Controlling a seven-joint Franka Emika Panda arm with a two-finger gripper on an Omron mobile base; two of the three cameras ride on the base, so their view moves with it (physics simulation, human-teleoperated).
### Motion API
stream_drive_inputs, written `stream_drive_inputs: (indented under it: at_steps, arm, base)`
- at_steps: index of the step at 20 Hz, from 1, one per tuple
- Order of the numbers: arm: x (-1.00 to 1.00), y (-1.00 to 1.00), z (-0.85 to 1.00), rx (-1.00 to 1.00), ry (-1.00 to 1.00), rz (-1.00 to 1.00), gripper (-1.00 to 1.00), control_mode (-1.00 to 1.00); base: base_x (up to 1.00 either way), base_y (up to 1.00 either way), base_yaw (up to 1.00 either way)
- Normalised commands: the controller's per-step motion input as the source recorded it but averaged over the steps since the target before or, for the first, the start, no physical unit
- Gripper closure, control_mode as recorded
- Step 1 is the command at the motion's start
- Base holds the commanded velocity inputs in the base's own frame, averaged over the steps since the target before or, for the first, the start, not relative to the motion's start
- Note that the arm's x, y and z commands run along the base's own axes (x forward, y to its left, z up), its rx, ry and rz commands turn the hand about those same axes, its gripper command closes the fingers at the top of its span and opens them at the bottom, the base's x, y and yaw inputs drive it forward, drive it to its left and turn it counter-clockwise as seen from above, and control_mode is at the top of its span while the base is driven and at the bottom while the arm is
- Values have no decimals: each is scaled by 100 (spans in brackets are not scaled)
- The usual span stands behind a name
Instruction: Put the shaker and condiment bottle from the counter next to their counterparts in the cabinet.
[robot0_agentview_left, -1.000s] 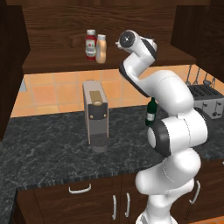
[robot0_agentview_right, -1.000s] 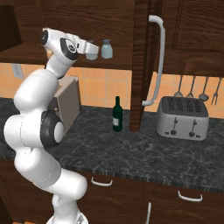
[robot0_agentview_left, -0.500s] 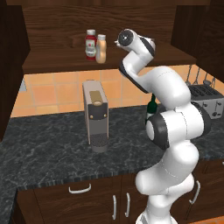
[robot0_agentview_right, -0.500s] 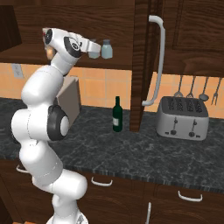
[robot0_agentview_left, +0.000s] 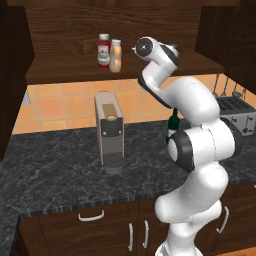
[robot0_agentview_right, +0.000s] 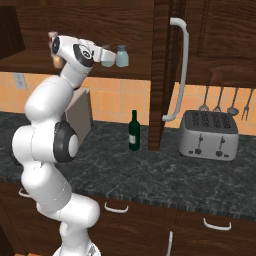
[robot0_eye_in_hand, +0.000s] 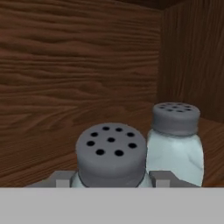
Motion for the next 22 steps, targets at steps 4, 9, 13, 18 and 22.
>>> stream_drive_inputs:
  at_steps: [4,9,13,18,22]
  arm:
    - [0,-19,-21,0,-8,0,-100,-100]
    - [0,-6,-12,1,-3,2,-100,-100]
    - [-7,13,0,2,0,6,-100,-100]
    - [-16,30,0,0,0,3,-100,-100]
    - [-24,25,0,1,0,2,-100,-100]
  base:
    - [0,0,0]
    - [0,0,0]
    - [0,0,0]
    - [0,0,0]
    - [0,0,0]
